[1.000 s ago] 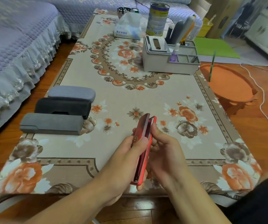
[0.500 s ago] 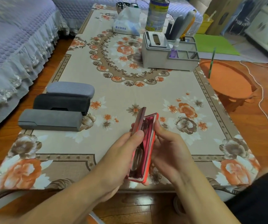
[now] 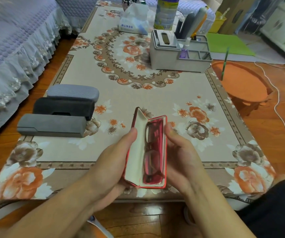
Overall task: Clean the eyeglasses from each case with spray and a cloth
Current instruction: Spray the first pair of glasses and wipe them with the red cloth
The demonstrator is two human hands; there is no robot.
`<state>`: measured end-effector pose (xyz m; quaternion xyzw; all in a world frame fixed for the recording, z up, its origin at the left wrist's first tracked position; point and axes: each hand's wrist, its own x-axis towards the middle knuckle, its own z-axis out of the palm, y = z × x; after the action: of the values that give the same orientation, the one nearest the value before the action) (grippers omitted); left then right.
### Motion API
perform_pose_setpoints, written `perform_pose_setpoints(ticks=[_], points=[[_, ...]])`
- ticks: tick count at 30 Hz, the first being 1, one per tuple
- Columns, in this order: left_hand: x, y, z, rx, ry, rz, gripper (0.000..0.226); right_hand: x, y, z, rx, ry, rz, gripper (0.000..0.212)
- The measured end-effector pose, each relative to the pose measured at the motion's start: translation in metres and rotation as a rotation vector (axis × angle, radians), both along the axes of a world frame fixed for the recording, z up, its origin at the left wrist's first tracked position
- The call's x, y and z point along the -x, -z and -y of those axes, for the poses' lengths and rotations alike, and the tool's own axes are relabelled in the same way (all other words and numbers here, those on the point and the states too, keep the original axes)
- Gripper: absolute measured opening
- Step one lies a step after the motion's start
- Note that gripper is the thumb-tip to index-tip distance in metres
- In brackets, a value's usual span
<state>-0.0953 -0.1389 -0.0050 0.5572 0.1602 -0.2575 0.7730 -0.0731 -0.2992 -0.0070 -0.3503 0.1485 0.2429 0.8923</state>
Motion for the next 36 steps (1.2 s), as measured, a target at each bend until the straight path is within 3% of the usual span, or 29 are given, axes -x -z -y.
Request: perform_pose_setpoints(ticks=[4,7,11,13,16,18,20,25,31,36], points=[[-0.006,-0.005,-0.011,-0.007,0.007,-0.026,0.068,-0.008,0.001,-0.006,0.104,-0.054,0.006,0.051],[-0.013,-0.020,-0.023,-0.028,-0.025,-0.005,0.044,-0.022,0.000,-0.011,0.463,-0.083,0.146,0.049],[-0.034,-0.025,-0.045,-0.209,-0.156,0.035,0.036,-0.030,-0.008,-0.023,0.844,-0.033,0.334,0.013],[-0.042,-0.024,-0.050,-0.250,-0.218,0.032,0.029,-0.027,-0.010,-0.038,1.028,-0.096,0.442,0.006],[-0.052,-0.021,-0.053,-0.305,-0.238,0.047,0.030,-0.024,-0.001,-0.062,1.307,-0.275,0.583,0.014],[-0.059,-0.019,-0.054,-0.494,-0.169,0.112,0.030,-0.025,0.010,-0.071,1.405,-0.344,0.614,0.025],[-0.066,-0.016,-0.057,-0.796,-0.081,0.214,0.033,-0.028,0.018,-0.075,1.466,-0.371,0.628,0.039],[-0.070,-0.006,-0.059,-1.358,0.081,0.328,0.040,-0.032,0.033,-0.082,1.534,-0.337,0.704,0.036],[-0.077,-0.012,-0.072,-1.561,-0.012,0.381,0.035,-0.037,0.040,-0.094,1.480,-0.289,0.770,0.038],[-0.081,-0.016,-0.084,-1.476,-0.061,0.374,0.023,-0.036,0.041,-0.110,1.474,-0.206,0.766,0.015]])
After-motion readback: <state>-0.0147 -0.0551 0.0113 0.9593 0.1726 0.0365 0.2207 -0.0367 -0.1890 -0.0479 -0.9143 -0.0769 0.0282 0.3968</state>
